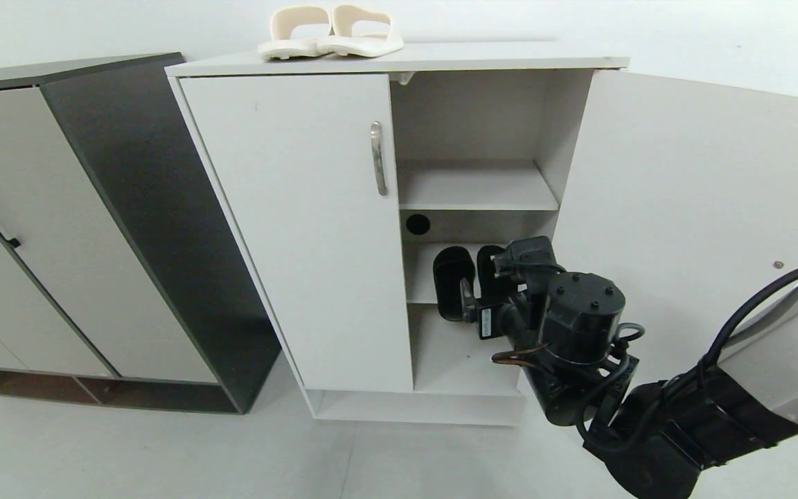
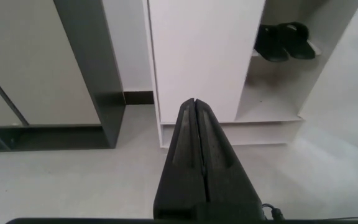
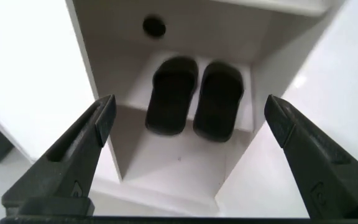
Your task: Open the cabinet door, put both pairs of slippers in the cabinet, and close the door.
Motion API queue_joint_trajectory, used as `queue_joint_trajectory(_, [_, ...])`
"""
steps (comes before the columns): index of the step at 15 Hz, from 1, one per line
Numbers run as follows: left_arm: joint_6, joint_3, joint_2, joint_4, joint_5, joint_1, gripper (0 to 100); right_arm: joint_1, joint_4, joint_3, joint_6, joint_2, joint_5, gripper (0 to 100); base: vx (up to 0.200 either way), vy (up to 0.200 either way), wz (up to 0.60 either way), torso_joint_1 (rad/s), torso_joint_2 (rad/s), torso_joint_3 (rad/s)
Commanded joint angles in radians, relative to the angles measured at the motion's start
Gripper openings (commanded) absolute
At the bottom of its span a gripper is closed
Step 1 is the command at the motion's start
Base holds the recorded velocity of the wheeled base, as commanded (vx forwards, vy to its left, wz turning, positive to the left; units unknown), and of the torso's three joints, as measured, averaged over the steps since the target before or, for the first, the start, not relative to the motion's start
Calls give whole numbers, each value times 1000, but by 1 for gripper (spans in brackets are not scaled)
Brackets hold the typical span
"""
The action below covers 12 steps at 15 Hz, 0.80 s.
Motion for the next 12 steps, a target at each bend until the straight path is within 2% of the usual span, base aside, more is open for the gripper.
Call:
queue_joint_trajectory(1, [0,0,1,0,0,-1,0,15,6,35,-2,-33,29,100,0,200,0,7,7,2])
queue_joint_trajectory(12, [0,0,1,0,0,-1,0,23,12,58,-8,-47,34,100,0,200,0,3,1,6])
